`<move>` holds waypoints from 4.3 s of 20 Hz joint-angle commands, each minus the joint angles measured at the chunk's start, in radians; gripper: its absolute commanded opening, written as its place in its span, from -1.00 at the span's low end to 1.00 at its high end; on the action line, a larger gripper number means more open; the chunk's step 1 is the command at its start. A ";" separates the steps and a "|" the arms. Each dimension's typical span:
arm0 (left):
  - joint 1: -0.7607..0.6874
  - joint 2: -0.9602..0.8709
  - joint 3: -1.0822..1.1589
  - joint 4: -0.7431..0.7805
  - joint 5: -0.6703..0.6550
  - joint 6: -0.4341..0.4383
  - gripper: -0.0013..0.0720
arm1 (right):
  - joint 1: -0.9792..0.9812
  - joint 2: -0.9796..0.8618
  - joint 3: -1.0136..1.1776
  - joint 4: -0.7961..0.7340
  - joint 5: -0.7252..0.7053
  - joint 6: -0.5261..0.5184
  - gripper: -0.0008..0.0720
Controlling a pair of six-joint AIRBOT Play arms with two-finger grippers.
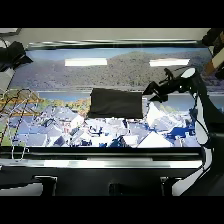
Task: Fold the clothes and pants, and hang the long-sleeved shirts on hangers.
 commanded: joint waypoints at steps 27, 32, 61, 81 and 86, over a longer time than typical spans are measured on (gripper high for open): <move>0.001 0.000 0.000 0.000 -0.018 0.001 -0.92 | -0.121 -0.037 0.299 0.107 -0.090 0.114 -0.90; 0.001 0.000 0.000 0.000 -0.029 0.001 -0.92 | -0.282 -0.005 0.406 0.040 -0.054 0.208 -0.90; 0.001 0.000 0.000 0.000 -0.114 0.004 -0.92 | -0.676 0.296 0.384 -0.673 0.340 0.466 -0.90; 0.001 0.000 0.000 0.000 -0.114 0.027 -0.92 | -0.676 0.319 -0.151 -1.080 0.352 0.399 -0.90; 0.001 0.000 0.000 0.000 -0.114 0.026 -0.92 | -0.676 0.319 -0.218 -1.098 0.350 0.403 -0.90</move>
